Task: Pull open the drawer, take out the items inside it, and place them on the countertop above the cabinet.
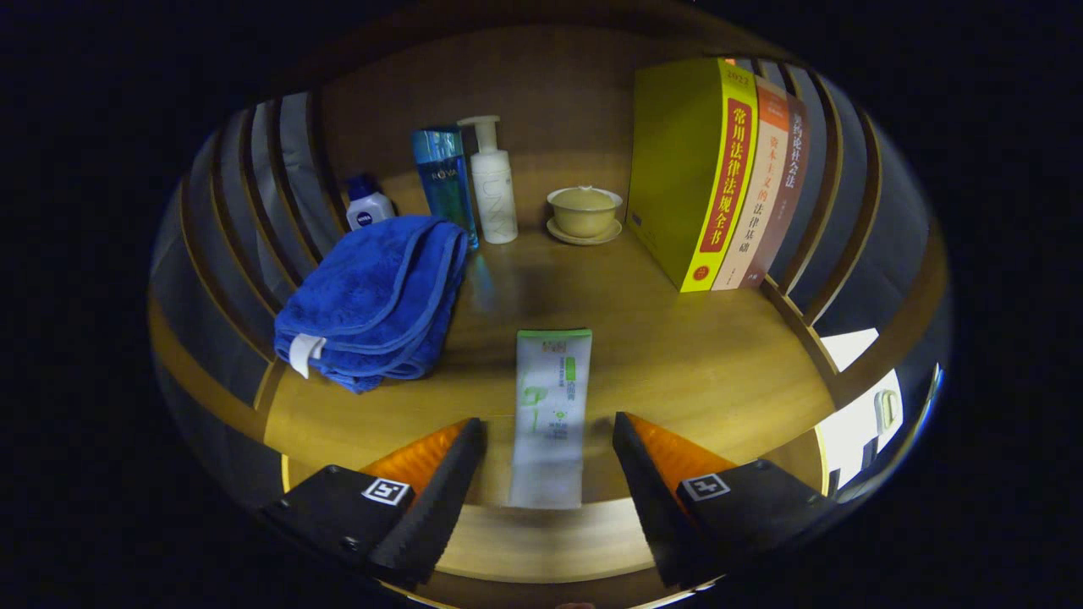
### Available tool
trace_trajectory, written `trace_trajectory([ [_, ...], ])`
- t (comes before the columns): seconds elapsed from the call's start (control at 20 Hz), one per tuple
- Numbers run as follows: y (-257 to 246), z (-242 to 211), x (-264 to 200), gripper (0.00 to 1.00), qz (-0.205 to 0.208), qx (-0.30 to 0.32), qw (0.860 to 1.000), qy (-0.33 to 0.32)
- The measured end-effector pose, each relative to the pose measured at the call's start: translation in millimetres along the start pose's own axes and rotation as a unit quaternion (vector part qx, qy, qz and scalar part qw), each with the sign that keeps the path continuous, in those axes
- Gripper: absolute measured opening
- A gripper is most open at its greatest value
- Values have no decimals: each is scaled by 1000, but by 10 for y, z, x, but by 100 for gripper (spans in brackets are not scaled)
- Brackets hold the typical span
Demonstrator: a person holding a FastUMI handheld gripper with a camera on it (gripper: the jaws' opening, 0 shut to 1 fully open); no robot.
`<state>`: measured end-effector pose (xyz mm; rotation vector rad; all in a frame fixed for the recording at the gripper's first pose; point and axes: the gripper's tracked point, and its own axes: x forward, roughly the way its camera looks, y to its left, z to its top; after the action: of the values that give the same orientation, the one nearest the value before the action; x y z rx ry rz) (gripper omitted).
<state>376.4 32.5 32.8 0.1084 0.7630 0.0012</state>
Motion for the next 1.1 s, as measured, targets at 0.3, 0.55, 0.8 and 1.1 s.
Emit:
trace_trajectory([
  [0.3,276,208,-962,99,74,-4,988,-139],
  [0.55,313,-61,-1499,98,97,-18,974,-205],
  [0.8,258,-403,-1869,98,93,-29,960,-263],
  [1.1,-166,-1514,-2230,98,87,-29,934,-346],
])
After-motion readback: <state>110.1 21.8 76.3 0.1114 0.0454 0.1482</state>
